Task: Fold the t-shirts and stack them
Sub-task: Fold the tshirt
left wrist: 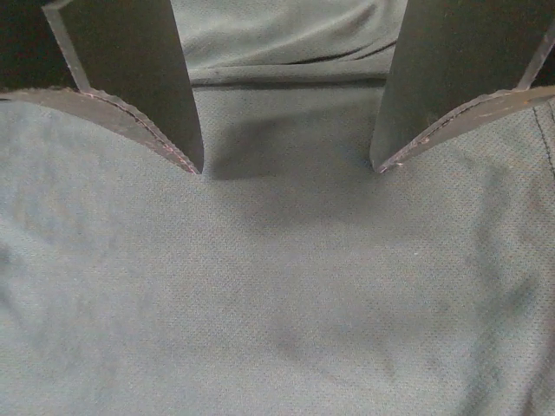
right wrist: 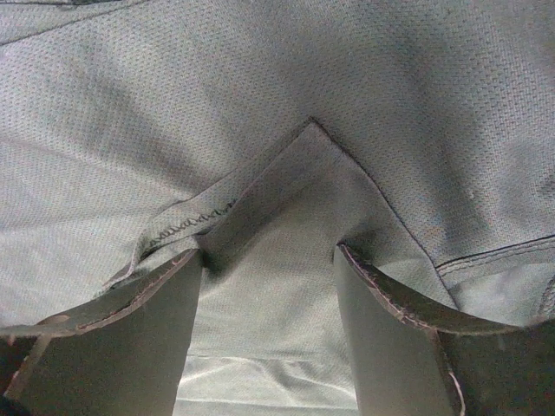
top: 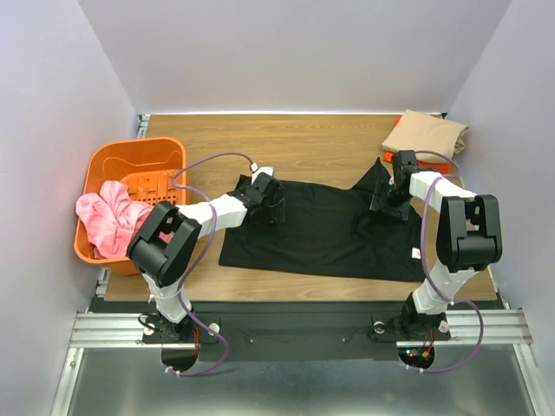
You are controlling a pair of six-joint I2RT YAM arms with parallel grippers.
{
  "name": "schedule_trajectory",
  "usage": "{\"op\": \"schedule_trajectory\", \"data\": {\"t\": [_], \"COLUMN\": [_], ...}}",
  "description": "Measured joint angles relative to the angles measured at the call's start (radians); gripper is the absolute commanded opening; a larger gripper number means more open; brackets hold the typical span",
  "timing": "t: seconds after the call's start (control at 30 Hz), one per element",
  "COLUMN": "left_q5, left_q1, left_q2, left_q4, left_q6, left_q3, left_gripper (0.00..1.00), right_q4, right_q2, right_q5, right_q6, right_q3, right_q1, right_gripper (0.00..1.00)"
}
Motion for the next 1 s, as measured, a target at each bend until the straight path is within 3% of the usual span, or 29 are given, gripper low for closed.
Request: {"op": "schedule_trajectory", "data": {"t": [0.33,0.63,0.8,1.0], "left_q5": [0.018,0.061,0.029,-0.026], "left_q1": [0.000,0.000,0.016,0.221], "left_q2": [-0.124,-0.223,-0.229,-0.175], "left_q4": [0.145,0.076,-0.168,-0.233], "left_q6": [-0.061,-0.120,-0.097,-0.018], "left_q3": [-0.182,-0.251,-0.101,0.283], "left_gripper": [0.90,0.92,0.96,0.94], "right_q4": [0.108,0.130,0.046,-0.072], "right_q2": [-0.092,-0.170,-0.174,-0.122], "right_q5": [-0.016,-0.069,-0.088,-0.107], "right_q6": [0.003,0.029,0.042,0.059], "right_q3": [-0.120,-0.205,-0.185,0.004], "right_q1": [0.000,-0.001,-0.001,-0.001], "right_gripper": [0.69,0.69,0.69,0.69]}}
